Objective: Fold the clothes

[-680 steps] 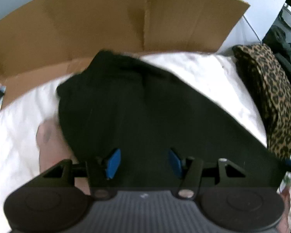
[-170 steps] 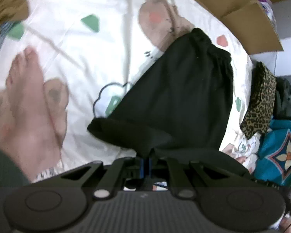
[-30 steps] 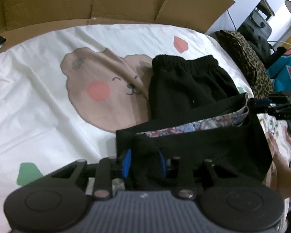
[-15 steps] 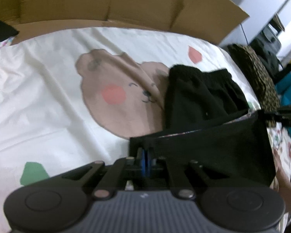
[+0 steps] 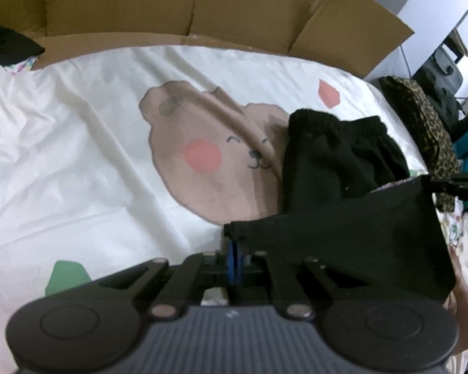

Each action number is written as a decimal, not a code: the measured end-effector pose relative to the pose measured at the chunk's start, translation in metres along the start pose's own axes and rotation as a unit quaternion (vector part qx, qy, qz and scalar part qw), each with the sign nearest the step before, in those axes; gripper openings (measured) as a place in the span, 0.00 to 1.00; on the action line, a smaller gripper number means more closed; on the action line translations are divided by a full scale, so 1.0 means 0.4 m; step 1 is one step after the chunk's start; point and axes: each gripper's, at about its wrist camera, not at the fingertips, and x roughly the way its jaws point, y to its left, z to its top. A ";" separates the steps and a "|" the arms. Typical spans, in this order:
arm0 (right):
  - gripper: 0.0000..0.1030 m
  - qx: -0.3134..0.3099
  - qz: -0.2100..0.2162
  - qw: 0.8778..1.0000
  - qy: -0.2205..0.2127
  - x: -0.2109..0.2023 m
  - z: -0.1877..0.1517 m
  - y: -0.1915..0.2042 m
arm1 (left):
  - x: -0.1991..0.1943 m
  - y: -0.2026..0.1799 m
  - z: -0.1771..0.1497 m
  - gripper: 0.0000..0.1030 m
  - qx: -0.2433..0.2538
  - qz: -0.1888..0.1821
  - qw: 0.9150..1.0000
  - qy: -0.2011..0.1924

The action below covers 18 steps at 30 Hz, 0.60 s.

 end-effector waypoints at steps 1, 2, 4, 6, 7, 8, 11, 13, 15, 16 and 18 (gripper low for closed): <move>0.03 0.001 0.001 1.000 0.000 0.005 0.001 -0.002 | 0.005 -0.001 -0.001 0.03 0.001 0.003 1.000 0.002; 0.03 0.000 0.001 1.000 0.002 0.012 0.001 -0.002 | 0.010 -0.003 -0.002 0.03 0.003 0.005 1.000 0.004; 0.03 -0.001 0.001 1.000 0.004 0.022 0.002 -0.002 | 0.015 -0.009 -0.001 0.03 0.009 0.008 1.000 0.003; 0.04 0.001 -0.003 1.000 0.006 0.030 0.003 -0.005 | 0.020 -0.010 0.003 0.07 0.007 0.010 1.000 0.006; 0.08 0.005 -0.009 1.000 0.009 0.034 0.003 -0.007 | 0.024 -0.010 0.004 0.13 0.005 0.013 1.000 0.009; 0.13 0.010 -0.010 1.000 0.010 0.035 0.001 -0.011 | 0.027 -0.010 0.006 0.16 0.003 0.016 1.000 0.013; 0.22 0.024 -0.012 1.000 0.013 0.040 -0.002 -0.021 | 0.030 -0.008 0.006 0.29 0.001 0.022 1.000 0.013; 0.24 0.037 -0.008 0.999 0.019 0.047 -0.004 -0.030 | 0.037 -0.006 0.008 0.33 0.000 0.020 1.000 0.019; 0.26 0.052 -0.001 0.998 0.026 0.056 -0.006 -0.042 | 0.045 -0.005 0.011 0.35 -0.002 0.014 1.000 0.026; 0.28 0.058 0.002 0.998 0.029 0.060 -0.007 -0.047 | 0.051 -0.006 0.011 0.37 -0.001 0.011 1.000 0.029; 0.28 0.069 0.011 0.997 0.034 0.068 -0.008 -0.057 | 0.062 -0.009 0.011 0.38 0.001 0.008 0.999 0.035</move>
